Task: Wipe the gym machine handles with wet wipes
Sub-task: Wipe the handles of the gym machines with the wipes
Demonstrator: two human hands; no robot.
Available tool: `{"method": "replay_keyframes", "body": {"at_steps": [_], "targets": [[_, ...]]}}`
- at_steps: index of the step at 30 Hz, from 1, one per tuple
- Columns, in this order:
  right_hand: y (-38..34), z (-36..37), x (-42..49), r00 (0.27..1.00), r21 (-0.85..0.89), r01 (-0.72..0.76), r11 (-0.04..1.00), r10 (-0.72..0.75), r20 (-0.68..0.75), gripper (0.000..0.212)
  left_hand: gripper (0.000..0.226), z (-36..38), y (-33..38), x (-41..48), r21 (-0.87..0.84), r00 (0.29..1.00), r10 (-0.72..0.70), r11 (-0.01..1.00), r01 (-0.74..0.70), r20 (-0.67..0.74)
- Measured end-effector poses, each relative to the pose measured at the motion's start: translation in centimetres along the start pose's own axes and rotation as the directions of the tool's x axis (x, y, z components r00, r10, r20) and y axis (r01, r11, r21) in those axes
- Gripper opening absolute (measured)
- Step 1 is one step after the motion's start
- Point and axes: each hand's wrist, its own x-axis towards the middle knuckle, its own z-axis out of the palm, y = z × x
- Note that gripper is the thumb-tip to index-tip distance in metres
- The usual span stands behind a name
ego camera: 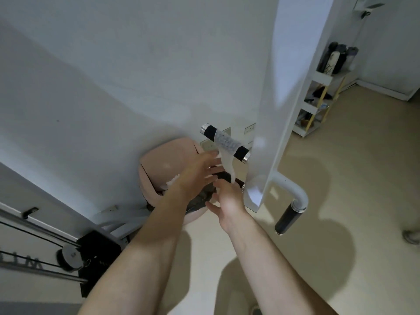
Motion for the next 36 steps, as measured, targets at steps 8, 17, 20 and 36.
{"method": "replay_keyframes", "body": {"at_steps": [8, 17, 20, 36], "targets": [[-0.1, 0.3, 0.1, 0.997, 0.040, 0.074, 0.996, -0.073, -0.028, 0.053, 0.048, -2.7, -1.1, 0.1, -0.217, 0.997, 0.035, 0.976, -0.020, 0.065], [-2.3, 1.6, 1.0, 0.977, 0.051, 0.201, 0.978, -0.196, -0.081, 0.009, 0.023, -1.9, -0.5, -1.0, -0.055, 1.000, -0.030, 0.998, 0.030, -0.005], [-2.1, 1.5, 1.9, 0.973, 0.079, 0.210, 0.974, -0.201, -0.111, 0.013, 0.037, -1.0, 0.3, -1.5, 0.306, 0.925, 0.208, 0.946, -0.108, -0.317], [-2.9, 2.0, 4.0, 0.997, 0.398, -0.077, 0.914, 0.069, 0.035, 0.016, 0.040, 3.6, 9.7, 2.0, 0.916, 0.896, 0.221, 0.026, -0.400, 0.385]]}}
